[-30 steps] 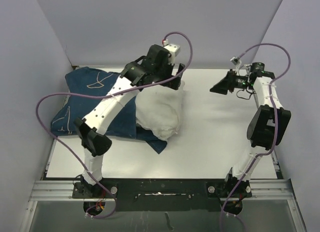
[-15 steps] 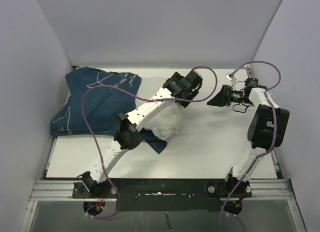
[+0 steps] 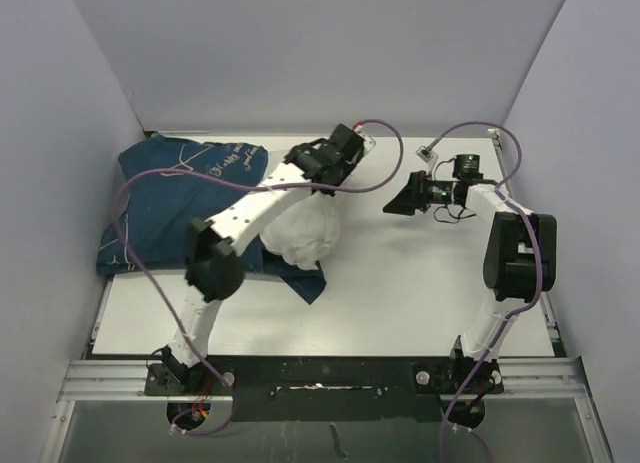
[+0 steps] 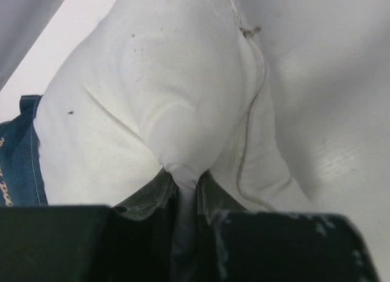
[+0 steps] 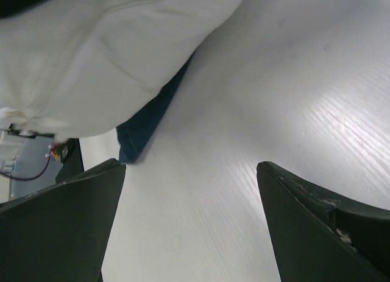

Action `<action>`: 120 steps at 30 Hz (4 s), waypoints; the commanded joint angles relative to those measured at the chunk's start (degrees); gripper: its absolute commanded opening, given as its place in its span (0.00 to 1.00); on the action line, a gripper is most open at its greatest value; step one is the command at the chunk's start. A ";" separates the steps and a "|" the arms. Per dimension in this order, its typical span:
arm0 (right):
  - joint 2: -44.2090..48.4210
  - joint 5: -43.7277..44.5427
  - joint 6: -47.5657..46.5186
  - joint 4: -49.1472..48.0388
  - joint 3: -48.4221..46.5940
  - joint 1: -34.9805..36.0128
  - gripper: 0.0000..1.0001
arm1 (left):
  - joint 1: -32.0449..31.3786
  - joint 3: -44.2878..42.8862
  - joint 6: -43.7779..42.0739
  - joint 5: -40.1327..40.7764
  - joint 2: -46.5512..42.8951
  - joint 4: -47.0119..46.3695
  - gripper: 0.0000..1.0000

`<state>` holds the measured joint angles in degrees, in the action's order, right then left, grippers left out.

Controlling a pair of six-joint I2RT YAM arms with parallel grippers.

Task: Put the pillow into the pillowcase
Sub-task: Stuff the pillow into the pillowcase.

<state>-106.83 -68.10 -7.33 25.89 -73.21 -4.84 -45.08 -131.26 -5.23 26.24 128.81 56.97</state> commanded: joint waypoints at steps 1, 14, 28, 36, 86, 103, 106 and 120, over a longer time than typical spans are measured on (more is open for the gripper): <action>2.44 2.35 29.83 -42.32 7.15 3.25 0.94 | 3.97 20.71 -5.16 -19.08 -36.36 -23.99 0.00; -17.48 13.29 64.99 -83.05 0.31 23.86 0.98 | 24.30 41.29 3.01 -45.30 -64.51 -30.94 0.00; -19.92 10.95 65.41 -89.18 -5.80 34.96 0.98 | 33.59 35.16 4.84 -56.45 -63.85 -27.56 0.00; -19.61 13.57 47.96 -63.33 -13.35 37.09 0.71 | 36.11 34.76 5.40 -59.45 -63.61 -26.53 0.00; 6.43 -13.13 -51.98 61.85 -14.58 9.09 0.00 | 9.31 31.81 27.44 -23.36 -8.58 -42.23 0.00; 3.39 -6.43 -53.07 64.36 -15.05 8.15 0.00 | -7.58 22.38 3.14 5.10 -9.82 -50.46 0.00; 2.43 -9.24 -59.16 70.26 -17.72 9.47 0.00 | -12.52 24.73 -2.05 3.47 -12.77 -54.90 0.00; -6.41 -9.37 -58.35 70.27 -53.14 33.61 0.00 | -4.66 52.49 25.37 -4.11 -40.22 -54.67 0.00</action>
<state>-111.92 -62.54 -66.00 95.13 -113.38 17.80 -45.95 -82.63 8.51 29.06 98.35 9.82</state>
